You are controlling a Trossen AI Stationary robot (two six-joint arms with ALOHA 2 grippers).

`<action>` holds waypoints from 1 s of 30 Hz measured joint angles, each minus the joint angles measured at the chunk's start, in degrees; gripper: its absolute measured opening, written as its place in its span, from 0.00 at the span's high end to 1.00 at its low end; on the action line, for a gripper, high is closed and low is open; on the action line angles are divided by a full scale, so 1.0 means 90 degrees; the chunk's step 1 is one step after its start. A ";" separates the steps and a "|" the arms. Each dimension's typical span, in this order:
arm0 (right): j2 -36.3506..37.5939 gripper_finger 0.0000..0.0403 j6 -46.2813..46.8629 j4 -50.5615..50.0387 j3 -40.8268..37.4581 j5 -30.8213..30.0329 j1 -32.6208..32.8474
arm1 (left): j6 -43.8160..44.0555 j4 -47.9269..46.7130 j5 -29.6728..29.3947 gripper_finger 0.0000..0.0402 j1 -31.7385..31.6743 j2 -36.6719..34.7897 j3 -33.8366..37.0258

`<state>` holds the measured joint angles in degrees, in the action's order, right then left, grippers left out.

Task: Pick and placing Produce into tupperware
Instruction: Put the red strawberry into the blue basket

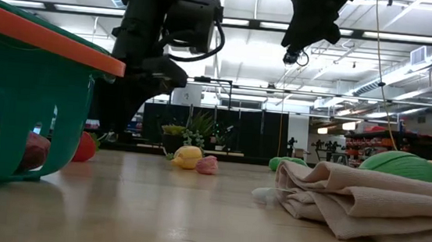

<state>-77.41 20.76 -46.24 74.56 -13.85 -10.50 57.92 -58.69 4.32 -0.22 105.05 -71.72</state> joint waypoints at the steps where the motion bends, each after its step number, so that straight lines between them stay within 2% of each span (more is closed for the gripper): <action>1: 0.0000 0.61 0.0001 0.0001 0.0000 0.0000 0.0000 | 0.0001 -0.0002 0.0000 0.66 -0.0002 0.0000 0.0000; 7: 0.0000 0.61 0.0004 0.0002 0.0000 0.0000 0.0000 | 0.0008 -0.0019 -0.0004 0.66 -0.0032 -0.0001 0.0000; 14: 0.0000 0.61 0.0006 0.0008 0.0000 -0.0002 0.0000 | 0.0535 -0.0417 -0.0005 0.67 -0.0035 -0.0002 0.0000; 23: 0.0000 0.61 0.0006 0.0135 0.0000 -0.0005 0.0000 | 0.0664 -0.0163 -0.0153 0.64 -0.0084 0.0000 0.0000; 30: 0.0000 0.61 0.0006 0.0146 0.0000 -0.0005 0.0000 | 0.0661 -0.0166 -0.0302 0.66 -0.0181 0.0000 0.0000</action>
<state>-77.41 20.82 -44.93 74.56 -13.89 -10.50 63.88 -60.18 1.60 -1.85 105.06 -71.72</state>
